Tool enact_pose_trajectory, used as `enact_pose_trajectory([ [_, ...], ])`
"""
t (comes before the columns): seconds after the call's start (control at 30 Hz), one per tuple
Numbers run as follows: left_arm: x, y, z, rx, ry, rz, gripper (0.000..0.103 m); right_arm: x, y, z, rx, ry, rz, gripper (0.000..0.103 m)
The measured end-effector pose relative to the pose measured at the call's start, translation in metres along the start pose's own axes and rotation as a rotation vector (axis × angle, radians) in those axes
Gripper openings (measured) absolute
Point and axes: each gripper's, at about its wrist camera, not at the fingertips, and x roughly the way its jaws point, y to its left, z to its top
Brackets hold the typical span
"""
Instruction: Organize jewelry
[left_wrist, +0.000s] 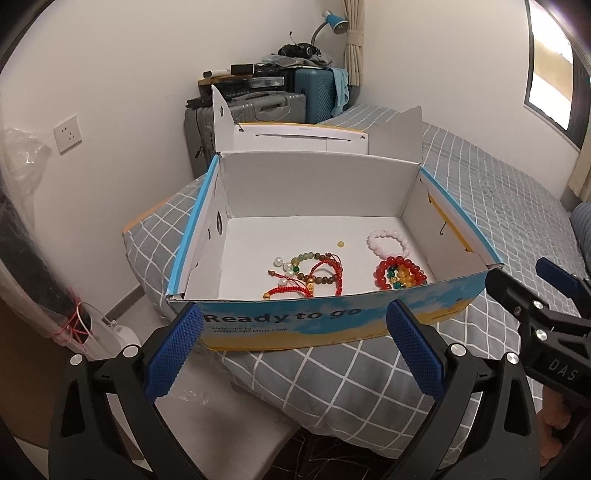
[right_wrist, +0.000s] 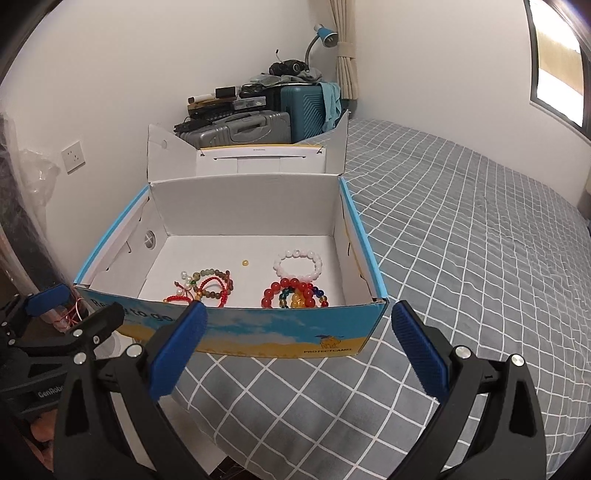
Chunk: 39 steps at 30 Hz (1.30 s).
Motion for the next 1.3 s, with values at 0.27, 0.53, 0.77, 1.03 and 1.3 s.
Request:
enact_pose_trajectory([
  [0.27,-0.004,-0.003,0.002,-0.003,-0.007,-0.015,0.098,0.004,-0.005,-0.001,0.006,0.015,-0.007,0.096],
  [0.53,-0.006,-0.004,0.005,-0.002,-0.014,-0.025,0.098,0.009,-0.009,-0.001,0.016,0.028,-0.015,0.096],
  [0.77,-0.004,-0.008,0.006,0.017,-0.009,-0.028,0.098,0.009,-0.008,0.0,0.014,0.033,-0.016,0.096],
  [1.03,-0.001,-0.009,0.006,0.017,-0.008,-0.014,0.098,0.01,-0.005,0.001,0.004,0.032,-0.017,0.096],
  [1.3,0.002,-0.01,0.006,0.02,-0.006,0.002,0.098,0.01,-0.005,0.001,0.001,0.035,-0.015,0.096],
])
